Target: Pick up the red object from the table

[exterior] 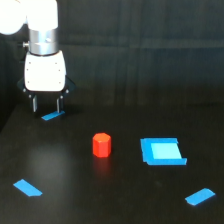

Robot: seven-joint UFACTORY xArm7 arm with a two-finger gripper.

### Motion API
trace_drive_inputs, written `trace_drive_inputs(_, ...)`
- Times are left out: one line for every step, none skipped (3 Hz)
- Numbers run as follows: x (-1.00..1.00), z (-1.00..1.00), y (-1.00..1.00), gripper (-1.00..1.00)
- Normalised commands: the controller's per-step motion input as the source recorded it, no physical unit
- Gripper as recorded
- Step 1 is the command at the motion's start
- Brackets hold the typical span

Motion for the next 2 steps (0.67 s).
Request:
trace_drive_inputs(0.23,0.12,-0.03,1.0)
trace_drive_inputs(0.86,-0.07,-0.85,1.0)
